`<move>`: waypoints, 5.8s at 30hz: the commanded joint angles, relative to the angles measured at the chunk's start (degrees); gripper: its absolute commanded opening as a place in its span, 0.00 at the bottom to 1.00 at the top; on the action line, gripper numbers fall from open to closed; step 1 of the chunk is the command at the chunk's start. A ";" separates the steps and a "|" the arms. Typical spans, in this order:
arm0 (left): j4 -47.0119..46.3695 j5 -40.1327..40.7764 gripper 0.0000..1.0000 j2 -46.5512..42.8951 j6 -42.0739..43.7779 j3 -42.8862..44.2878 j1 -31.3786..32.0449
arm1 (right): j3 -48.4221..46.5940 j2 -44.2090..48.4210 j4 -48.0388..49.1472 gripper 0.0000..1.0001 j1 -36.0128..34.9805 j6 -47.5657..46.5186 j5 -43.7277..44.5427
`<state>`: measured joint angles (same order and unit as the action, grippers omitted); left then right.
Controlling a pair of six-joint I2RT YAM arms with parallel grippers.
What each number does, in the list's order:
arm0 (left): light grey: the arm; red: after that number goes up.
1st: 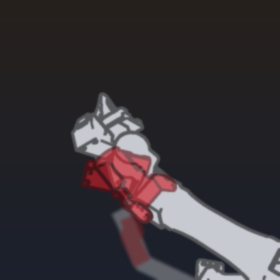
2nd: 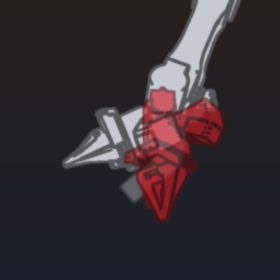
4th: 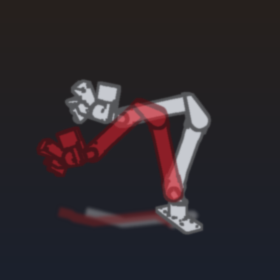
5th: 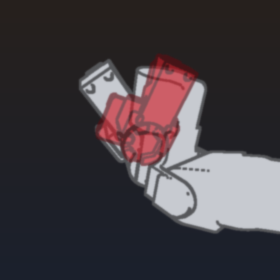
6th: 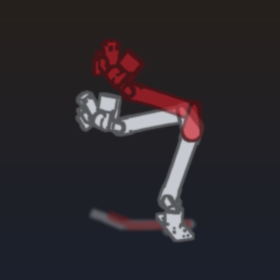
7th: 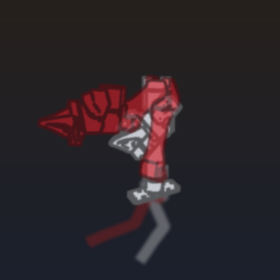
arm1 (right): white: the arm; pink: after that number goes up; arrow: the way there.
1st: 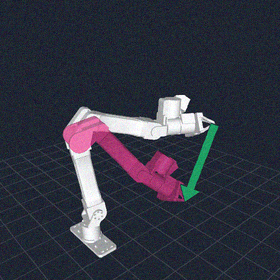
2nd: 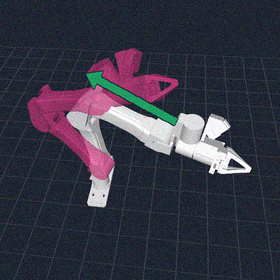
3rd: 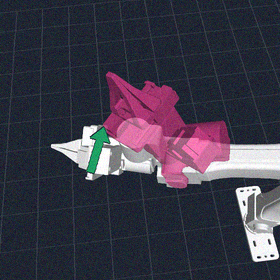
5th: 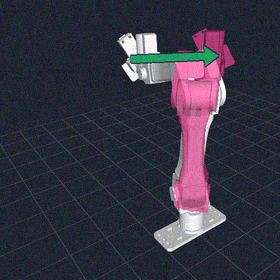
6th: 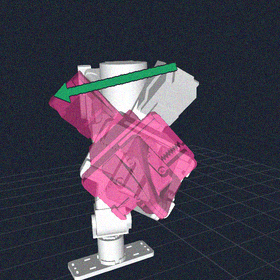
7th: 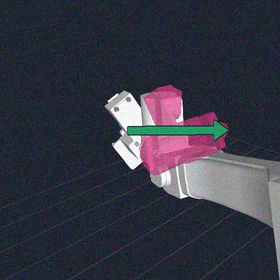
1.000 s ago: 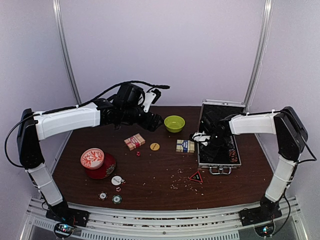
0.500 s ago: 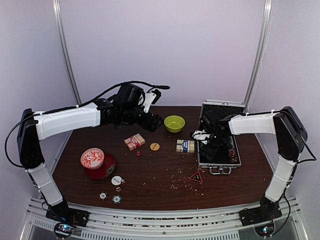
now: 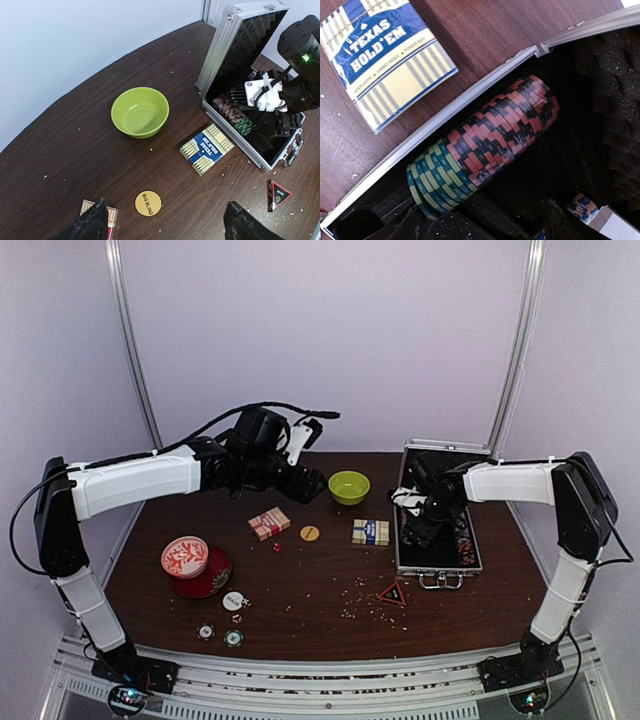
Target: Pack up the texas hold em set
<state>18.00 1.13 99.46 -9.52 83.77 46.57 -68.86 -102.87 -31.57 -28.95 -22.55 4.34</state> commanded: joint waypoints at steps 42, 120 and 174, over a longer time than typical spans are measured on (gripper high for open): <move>-1.20 -1.08 0.82 -0.87 -2.37 0.52 -0.07 | -15.81 -0.88 -16.28 0.69 -2.79 -11.90 -20.99; -1.09 -2.31 0.83 -2.95 -3.56 0.34 -0.20 | -40.12 -29.19 -26.69 0.70 -5.97 -21.33 -18.34; -0.60 -3.99 0.83 -1.81 -3.78 0.55 -0.20 | -20.70 -7.58 -24.29 0.55 8.40 -36.44 -0.21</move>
<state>18.09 -1.98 97.58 -13.06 83.79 46.54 -87.02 -109.08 -57.06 -20.75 -58.37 2.22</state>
